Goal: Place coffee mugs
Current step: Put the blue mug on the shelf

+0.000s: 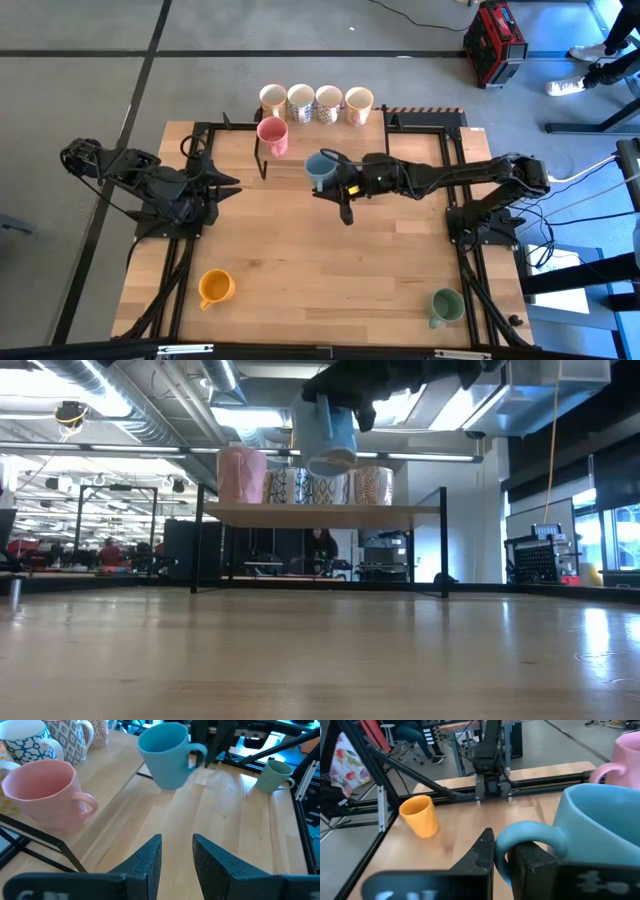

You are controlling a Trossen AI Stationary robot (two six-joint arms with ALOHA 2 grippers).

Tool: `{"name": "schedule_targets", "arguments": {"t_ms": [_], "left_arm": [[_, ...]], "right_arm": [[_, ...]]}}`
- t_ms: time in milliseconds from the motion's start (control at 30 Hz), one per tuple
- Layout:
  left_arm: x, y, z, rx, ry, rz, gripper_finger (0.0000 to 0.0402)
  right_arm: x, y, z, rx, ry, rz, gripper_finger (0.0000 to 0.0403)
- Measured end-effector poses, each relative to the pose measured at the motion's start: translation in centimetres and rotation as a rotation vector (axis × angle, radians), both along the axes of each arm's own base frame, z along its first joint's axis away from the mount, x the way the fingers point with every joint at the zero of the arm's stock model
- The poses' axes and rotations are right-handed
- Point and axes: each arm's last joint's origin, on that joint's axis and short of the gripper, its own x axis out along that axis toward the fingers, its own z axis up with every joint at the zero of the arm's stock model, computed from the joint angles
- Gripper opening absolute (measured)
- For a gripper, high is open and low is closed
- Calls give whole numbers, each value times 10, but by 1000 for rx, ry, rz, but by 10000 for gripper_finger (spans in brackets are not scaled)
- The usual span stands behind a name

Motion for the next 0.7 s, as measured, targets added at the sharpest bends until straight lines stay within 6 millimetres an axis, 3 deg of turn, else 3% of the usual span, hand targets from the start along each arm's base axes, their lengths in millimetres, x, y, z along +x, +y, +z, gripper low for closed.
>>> {"name": "schedule_targets", "arguments": {"t_ms": [233, 700], "left_arm": [[0, 0, 0, 6, 1, -5, 103], [0, 0, 1, 11, -6, -9, 103]], "right_arm": [[2, -12, 3, -33, -59, 8, 14], [22, -48, -16, -119, -175, -8, 13]]}}
